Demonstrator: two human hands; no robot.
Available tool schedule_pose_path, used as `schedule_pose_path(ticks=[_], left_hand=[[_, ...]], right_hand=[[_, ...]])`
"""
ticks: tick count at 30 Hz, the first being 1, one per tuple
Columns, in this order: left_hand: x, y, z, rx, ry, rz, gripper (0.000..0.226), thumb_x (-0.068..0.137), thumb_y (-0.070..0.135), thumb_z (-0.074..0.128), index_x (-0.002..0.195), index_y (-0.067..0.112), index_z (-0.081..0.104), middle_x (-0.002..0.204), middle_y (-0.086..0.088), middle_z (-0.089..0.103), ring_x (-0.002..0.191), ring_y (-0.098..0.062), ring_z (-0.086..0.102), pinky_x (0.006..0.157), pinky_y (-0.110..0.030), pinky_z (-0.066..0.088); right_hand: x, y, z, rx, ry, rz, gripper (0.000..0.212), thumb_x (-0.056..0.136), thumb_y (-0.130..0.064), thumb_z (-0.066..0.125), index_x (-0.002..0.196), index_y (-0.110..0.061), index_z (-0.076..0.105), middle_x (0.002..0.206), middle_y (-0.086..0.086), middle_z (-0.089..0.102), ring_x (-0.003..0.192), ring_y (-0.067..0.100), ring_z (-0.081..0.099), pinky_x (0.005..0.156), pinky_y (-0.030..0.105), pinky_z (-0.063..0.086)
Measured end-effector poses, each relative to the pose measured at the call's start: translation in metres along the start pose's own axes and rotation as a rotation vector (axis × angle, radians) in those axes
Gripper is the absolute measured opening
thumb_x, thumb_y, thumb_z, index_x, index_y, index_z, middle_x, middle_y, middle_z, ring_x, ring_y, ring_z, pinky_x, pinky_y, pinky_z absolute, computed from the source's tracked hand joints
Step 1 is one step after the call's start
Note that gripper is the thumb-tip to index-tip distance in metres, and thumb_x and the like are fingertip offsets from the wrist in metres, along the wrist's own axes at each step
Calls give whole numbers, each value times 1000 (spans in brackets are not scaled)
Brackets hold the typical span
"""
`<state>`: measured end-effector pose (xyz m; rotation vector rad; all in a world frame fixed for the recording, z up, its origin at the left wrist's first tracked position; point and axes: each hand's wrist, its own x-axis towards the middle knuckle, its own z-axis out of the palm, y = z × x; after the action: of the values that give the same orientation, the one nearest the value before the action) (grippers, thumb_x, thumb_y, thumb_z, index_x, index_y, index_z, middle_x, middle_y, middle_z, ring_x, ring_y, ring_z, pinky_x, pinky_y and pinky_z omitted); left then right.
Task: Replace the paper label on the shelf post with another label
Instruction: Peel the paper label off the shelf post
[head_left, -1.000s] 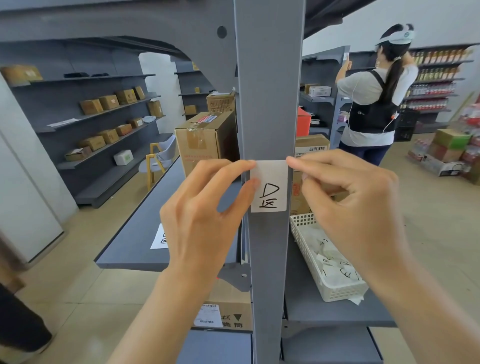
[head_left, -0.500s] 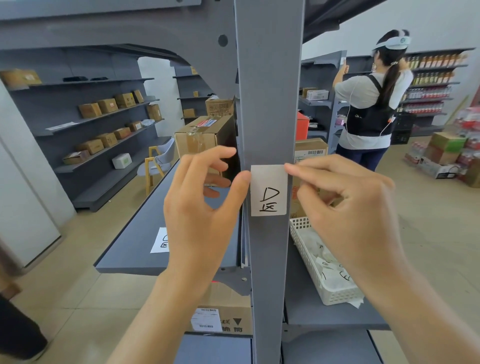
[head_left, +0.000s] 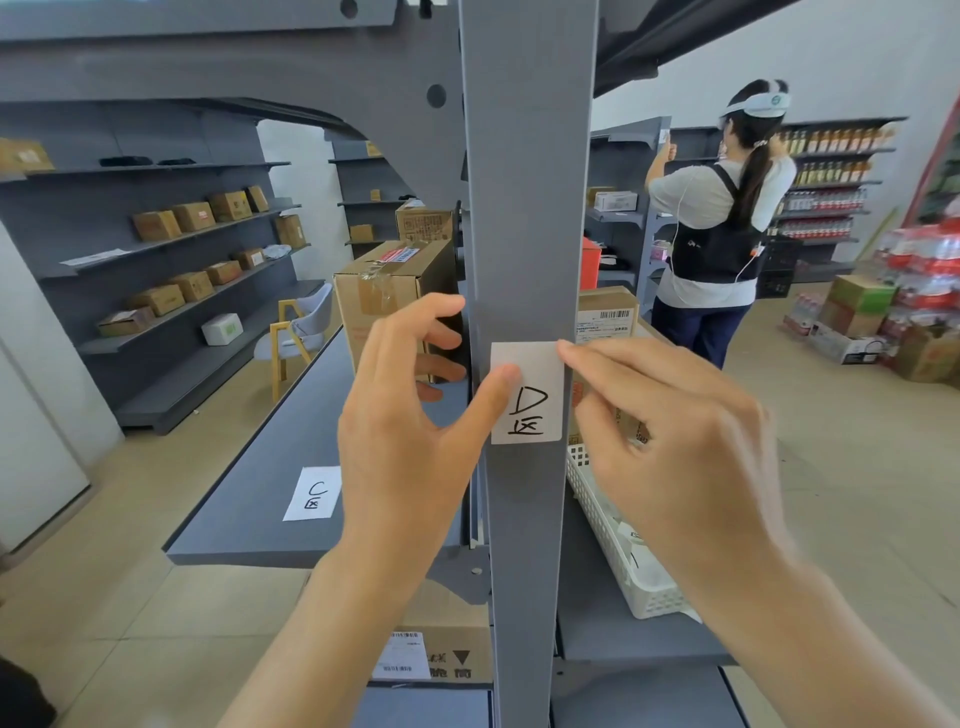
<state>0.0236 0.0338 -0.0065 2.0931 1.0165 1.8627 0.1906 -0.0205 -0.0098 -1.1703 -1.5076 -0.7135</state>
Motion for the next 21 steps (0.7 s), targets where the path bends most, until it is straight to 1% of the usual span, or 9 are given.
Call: schedule_pose_path(ticks=[3, 6, 9, 11, 14, 17, 19, 21], left_hand=[[0, 0, 1, -17, 0, 2, 53, 84, 36, 82, 127, 30, 51, 113, 7, 64, 99, -15, 66, 78, -20, 55], [1, -1, 1, -28, 3, 9, 54, 84, 35, 83, 127, 33, 49, 113, 8, 64, 98, -16, 67, 78, -21, 55], [2, -2, 0, -33, -2, 21, 56, 83, 34, 83, 127, 33, 49, 113, 6, 64, 97, -18, 68, 78, -16, 53], [2, -3, 0, -22, -4, 32, 54, 83, 34, 83, 126, 30, 51, 112, 5, 64, 96, -20, 68, 78, -15, 52], [2, -5, 0, 2, 2, 43, 55, 83, 36, 84, 127, 23, 54, 111, 4, 64, 95, -20, 68, 78, -21, 55], [2, -6, 0, -2, 6, 49, 56, 82, 36, 84, 128, 23, 54, 111, 4, 64, 94, -20, 69, 78, -27, 57], [2, -6, 0, -5, 8, 46, 56, 83, 36, 84, 128, 24, 53, 111, 4, 64, 94, -21, 69, 78, -29, 57], [2, -6, 0, 1, 9, 44, 56, 83, 38, 83, 127, 26, 52, 111, 5, 64, 95, -20, 68, 77, -29, 58]], right_hand=[[0, 1, 0, 0, 0, 2, 32, 88, -1, 62, 109, -15, 81, 100, -4, 80, 84, 21, 73, 65, 36, 59], [-2, 2, 2, 16, -15, -8, 27, 89, -2, 64, 106, -14, 82, 100, -3, 79, 84, 21, 73, 64, 37, 59], [-4, 2, 3, 24, -12, -5, 28, 90, -3, 62, 107, -13, 82, 101, -3, 79, 87, 22, 74, 64, 39, 60], [-6, 3, 3, 18, 6, -10, 31, 91, -3, 60, 110, -13, 81, 102, -3, 80, 88, 22, 74, 65, 39, 61], [-5, 4, 3, -9, 33, -31, 32, 92, -4, 58, 113, -13, 80, 99, -3, 80, 83, 22, 75, 63, 38, 61], [-1, 4, 0, -57, 58, -55, 32, 91, -3, 59, 111, -14, 81, 93, -3, 81, 73, 19, 72, 59, 33, 58], [1, 4, -1, -60, 63, -64, 31, 90, -3, 60, 108, -15, 82, 93, -4, 81, 74, 17, 71, 60, 30, 57], [1, 4, -1, -56, 61, -68, 30, 90, -3, 61, 106, -16, 82, 95, -5, 81, 77, 18, 74, 61, 32, 58]])
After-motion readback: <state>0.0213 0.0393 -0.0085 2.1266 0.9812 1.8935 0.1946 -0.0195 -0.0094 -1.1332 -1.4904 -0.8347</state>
